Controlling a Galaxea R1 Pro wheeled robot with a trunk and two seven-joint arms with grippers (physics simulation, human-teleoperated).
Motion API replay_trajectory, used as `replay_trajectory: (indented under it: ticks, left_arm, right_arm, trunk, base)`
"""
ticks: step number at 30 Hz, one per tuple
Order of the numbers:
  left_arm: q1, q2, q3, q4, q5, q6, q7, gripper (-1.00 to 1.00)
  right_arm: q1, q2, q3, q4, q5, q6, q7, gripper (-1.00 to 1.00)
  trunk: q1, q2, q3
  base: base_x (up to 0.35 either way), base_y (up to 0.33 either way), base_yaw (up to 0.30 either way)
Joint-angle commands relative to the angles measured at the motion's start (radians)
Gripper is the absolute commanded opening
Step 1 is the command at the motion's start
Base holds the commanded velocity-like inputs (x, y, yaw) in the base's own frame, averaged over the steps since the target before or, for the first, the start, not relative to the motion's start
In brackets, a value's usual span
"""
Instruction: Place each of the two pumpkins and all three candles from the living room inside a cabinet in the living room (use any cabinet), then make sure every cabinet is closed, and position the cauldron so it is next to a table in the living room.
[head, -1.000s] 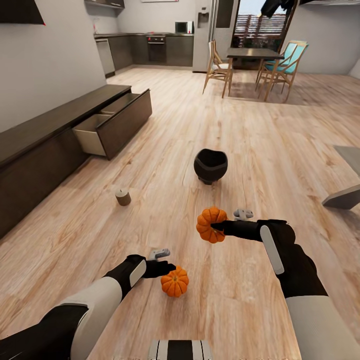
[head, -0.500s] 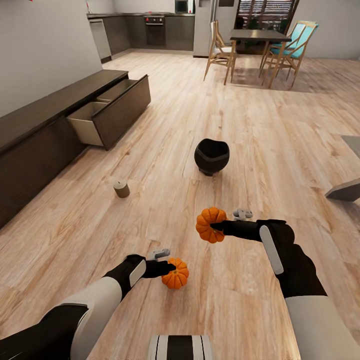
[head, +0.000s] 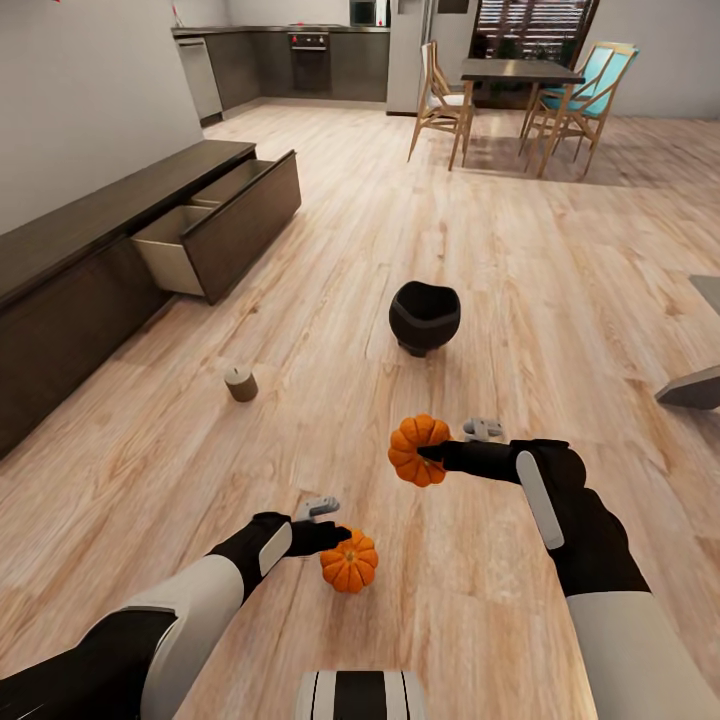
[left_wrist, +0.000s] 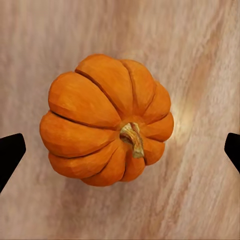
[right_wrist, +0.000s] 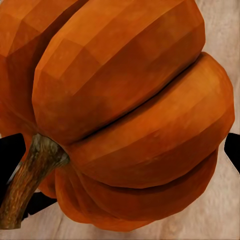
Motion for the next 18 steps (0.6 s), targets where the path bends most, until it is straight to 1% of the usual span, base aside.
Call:
replay_trajectory:
  ticks: [1, 18]
  left_arm:
    - [0.0, 0.0, 0.001, -0.001, 0.008, 0.007, 0.001, 1.0]
    - [0.0, -0.001, 0.001, 0.002, 0.008, 0.006, 0.002, 1.0]
  right_arm:
    - [0.0, 0.0, 0.0, -0.001, 0.0, 0.004, 0.003, -1.0]
    - [0.0, 0.0, 0.0, -0.001, 0.0, 0.004, 0.003, -1.0]
  trunk:
    - [0.0, 0.0, -0.001]
    - [0.0, 0.0, -0.001]
  base:
    - [0.076, 0.0, 0.0]
    - [0.018, -0.007, 0.0]
